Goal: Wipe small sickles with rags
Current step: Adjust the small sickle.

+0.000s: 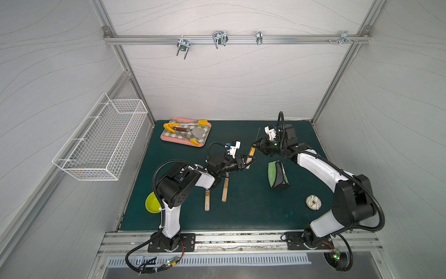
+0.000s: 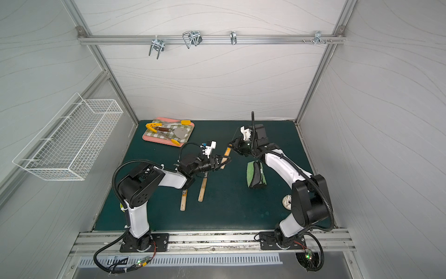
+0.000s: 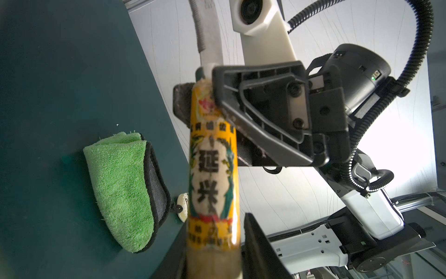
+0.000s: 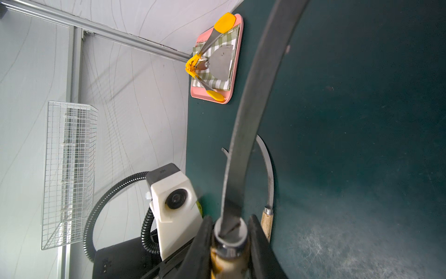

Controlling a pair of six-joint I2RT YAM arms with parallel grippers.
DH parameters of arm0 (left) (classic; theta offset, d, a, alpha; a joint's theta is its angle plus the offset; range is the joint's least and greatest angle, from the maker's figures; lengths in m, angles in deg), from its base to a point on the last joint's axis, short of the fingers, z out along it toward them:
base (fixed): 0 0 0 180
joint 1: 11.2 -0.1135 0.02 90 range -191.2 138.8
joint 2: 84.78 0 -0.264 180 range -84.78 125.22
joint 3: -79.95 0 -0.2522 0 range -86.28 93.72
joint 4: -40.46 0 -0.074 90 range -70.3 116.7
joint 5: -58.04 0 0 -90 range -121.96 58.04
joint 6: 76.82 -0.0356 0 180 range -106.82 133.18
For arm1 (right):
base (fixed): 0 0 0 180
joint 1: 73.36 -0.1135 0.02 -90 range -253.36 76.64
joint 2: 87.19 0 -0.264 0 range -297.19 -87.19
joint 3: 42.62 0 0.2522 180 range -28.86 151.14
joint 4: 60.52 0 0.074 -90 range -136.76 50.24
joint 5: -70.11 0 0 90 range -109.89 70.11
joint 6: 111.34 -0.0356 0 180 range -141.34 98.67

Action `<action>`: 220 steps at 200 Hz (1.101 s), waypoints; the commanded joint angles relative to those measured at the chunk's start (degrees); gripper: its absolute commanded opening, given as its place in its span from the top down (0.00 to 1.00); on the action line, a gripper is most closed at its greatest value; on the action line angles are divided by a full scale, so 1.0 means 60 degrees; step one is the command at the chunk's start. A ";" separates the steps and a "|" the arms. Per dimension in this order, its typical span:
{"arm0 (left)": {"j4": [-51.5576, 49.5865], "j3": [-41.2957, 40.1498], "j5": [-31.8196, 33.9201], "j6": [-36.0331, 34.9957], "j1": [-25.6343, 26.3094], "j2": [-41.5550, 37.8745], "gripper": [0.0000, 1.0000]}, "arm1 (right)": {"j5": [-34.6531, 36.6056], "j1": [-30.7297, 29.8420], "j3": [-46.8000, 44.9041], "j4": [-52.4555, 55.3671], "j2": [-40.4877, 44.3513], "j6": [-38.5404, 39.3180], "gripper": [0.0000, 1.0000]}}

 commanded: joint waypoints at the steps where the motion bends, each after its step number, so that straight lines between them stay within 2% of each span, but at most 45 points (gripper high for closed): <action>1: 0.0833 0.0442 -0.0444 0.0127 0.0140 0.0115 0.65 | 0.0305 -0.0040 -0.0072 -0.0443 0.0299 -0.0145 0.91; 71: 0.0767 0.0790 -0.0509 0.0215 0.0165 0.0392 0.70 | 0.0363 -0.0182 -0.0460 -0.0624 0.0300 -0.0130 0.92; 172: 0.0694 0.0904 -0.0553 0.0229 0.0168 0.0428 0.66 | 0.0454 -0.0197 -0.0873 -0.1213 0.0509 -0.0595 0.92; 190: 0.0723 0.0911 -0.0553 0.0244 0.0168 0.0452 0.74 | 0.0433 -0.0205 -0.0914 -0.1233 0.0514 -0.0614 0.92; 210: 0.0734 0.0929 -0.0539 0.0275 0.0168 0.0508 1.00 | 0.0414 -0.0212 -0.0937 -0.1219 0.0542 -0.0613 0.92; 220: 0.0762 0.0926 -0.0528 0.0300 0.0164 0.0536 1.00 | 0.0414 -0.0224 -0.0973 -0.1221 0.0571 -0.0595 0.91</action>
